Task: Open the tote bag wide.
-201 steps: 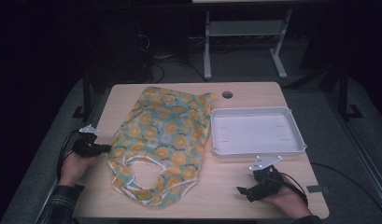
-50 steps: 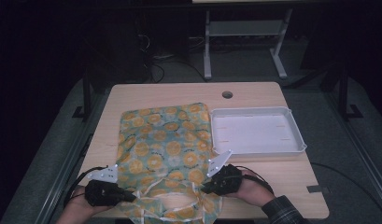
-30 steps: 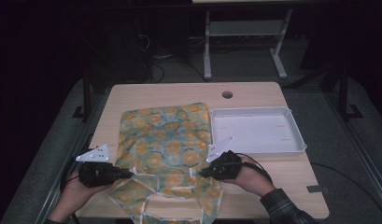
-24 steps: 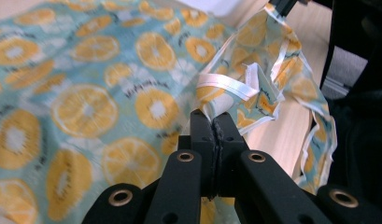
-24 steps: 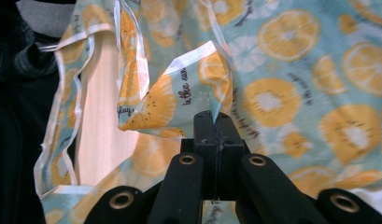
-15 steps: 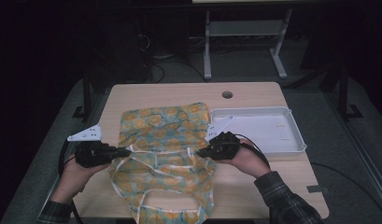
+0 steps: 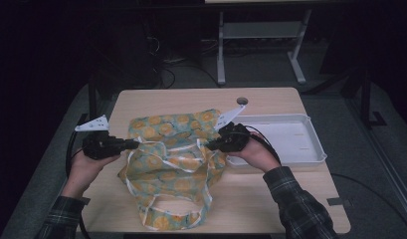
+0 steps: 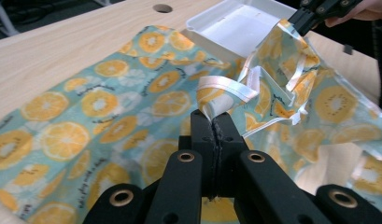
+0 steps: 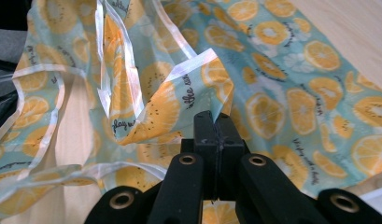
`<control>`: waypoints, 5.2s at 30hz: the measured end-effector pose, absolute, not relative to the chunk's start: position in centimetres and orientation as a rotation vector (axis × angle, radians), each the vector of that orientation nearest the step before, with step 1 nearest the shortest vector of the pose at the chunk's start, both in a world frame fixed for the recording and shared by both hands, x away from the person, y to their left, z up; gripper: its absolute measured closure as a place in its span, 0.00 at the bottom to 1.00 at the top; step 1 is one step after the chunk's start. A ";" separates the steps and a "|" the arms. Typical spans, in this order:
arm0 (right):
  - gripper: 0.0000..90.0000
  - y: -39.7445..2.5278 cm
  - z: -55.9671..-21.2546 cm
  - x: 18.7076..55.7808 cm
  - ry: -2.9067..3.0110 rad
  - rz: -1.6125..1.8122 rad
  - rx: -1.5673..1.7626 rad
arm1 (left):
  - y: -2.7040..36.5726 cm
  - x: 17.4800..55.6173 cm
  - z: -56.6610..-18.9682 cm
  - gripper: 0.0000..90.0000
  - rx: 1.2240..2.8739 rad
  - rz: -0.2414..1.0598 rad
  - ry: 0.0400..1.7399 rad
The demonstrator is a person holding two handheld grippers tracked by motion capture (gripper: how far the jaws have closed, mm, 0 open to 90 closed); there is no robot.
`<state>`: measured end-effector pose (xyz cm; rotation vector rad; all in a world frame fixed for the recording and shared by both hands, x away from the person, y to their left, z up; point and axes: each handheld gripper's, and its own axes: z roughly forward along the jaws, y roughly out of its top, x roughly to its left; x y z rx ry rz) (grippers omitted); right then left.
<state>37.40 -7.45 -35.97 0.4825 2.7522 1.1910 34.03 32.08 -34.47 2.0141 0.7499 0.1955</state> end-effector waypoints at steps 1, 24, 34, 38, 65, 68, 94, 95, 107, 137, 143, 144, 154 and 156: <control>0.99 -7.5 -36.0 37.6 2.752 1.203 0.501 | 32.1 34.2 -34.4 0.99 2.014 0.199 0.754; 0.99 -7.3 -36.4 42.2 2.664 1.183 0.680 | 32.3 39.8 -34.9 0.99 1.999 0.245 0.878; 0.99 -7.5 -38.1 44.5 2.618 1.167 0.834 | 33.0 42.4 -37.1 0.99 2.006 0.274 0.991; 0.99 -7.2 -39.0 45.3 2.605 1.138 0.875 | 33.1 43.2 -38.5 0.99 2.009 0.272 1.039; 0.82 -5.3 -43.3 46.9 2.710 0.878 0.946 | 31.8 44.1 -43.0 0.69 2.180 0.182 1.193; 0.75 -5.7 -42.8 46.8 2.697 0.916 0.968 | 32.0 44.0 -42.3 0.58 2.148 0.195 1.185; 0.53 -3.5 -36.1 41.6 2.793 1.274 0.584 | 31.6 41.0 -37.1 0.32 2.119 0.266 1.035; 0.53 -3.0 -36.3 41.4 2.814 1.279 0.567 | 31.6 41.0 -37.0 0.33 2.113 0.266 1.035; 0.55 0.8 -39.7 40.7 2.993 1.090 0.387 | 31.7 40.8 -37.0 0.33 2.114 0.257 1.031; 1.00 0.6 -37.2 43.2 2.893 1.081 0.433 | 32.2 37.4 -35.8 0.33 2.075 0.246 0.954; 1.00 0.8 -36.0 45.3 2.831 1.090 0.507 | 31.4 36.6 -36.3 0.32 2.098 0.217 0.925; 1.00 0.7 -35.9 45.6 2.821 1.099 0.523 | 31.3 36.4 -36.4 0.32 2.102 0.211 0.925; 1.00 0.6 -36.2 47.6 2.777 1.097 0.630 | 29.7 35.6 -38.0 0.35 2.155 0.078 0.881; 1.00 0.6 -36.3 47.6 2.779 1.096 0.650 | 29.2 35.7 -38.2 0.36 2.198 0.059 0.858</control>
